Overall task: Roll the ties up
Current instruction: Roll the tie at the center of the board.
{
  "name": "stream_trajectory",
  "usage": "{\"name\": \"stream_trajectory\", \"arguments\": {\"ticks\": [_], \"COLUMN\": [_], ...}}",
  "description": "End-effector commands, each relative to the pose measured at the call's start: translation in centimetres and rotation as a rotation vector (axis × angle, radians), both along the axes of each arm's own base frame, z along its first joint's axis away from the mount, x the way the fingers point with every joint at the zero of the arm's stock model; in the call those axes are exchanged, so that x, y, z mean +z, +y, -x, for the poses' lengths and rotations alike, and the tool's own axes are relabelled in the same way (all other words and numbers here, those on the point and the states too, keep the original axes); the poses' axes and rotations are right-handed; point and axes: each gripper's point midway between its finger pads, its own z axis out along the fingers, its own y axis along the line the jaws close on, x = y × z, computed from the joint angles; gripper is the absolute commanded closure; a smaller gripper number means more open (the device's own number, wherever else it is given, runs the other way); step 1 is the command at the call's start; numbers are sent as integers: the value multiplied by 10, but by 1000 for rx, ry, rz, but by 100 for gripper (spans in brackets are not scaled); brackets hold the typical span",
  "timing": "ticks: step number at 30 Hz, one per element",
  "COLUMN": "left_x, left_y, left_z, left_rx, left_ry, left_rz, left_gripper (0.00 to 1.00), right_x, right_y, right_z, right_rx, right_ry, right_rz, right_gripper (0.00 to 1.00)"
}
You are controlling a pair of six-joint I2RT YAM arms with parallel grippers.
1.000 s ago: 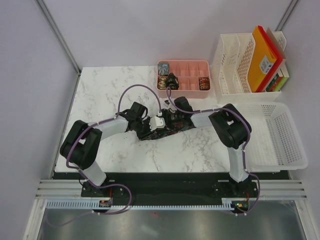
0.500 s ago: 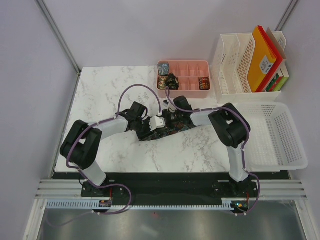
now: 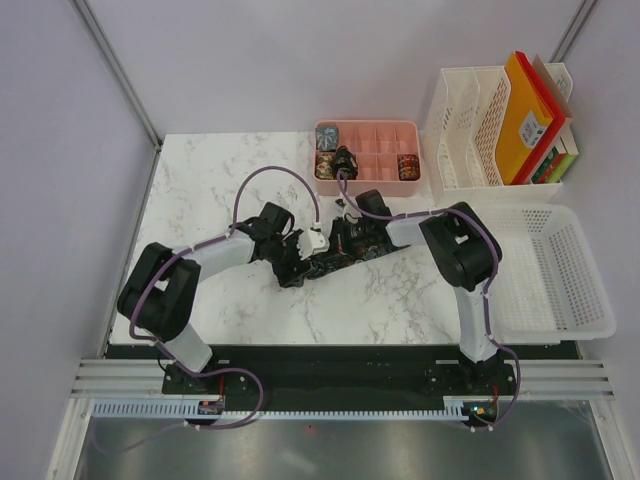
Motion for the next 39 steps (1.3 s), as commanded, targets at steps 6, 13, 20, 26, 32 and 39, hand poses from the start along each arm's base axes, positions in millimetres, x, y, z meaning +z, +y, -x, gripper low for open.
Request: {"name": "stream_trajectory", "arguments": {"ticks": [6,13,20,26,32,39], "left_x": [16,9,0,-17,-19,-22], "left_y": [-12,-25,-31,-20,1,9], "left_z": [-25,-20,-13,3,-8,0], "left_rx": [141,141,128,66,25,-1], "left_ry": [10,79,122,64,-46,-40], "left_rz": [31,57,52,-41,-134,-165], "left_gripper": [20,20,37,60,83,87], "right_x": [-73,-67,-68,-66,-53,-13], "right_y": [-36,-31,-23,-13,-3,-12], "right_z": [14,13,23,27,16,4], "right_rx": [-55,-69,-80,-81,-80,-68], "right_ry": [57,42,60,65,39,14], "right_rz": [235,203,192,170,124,82], "right_gripper": [100,100,100,100,100,77]}}
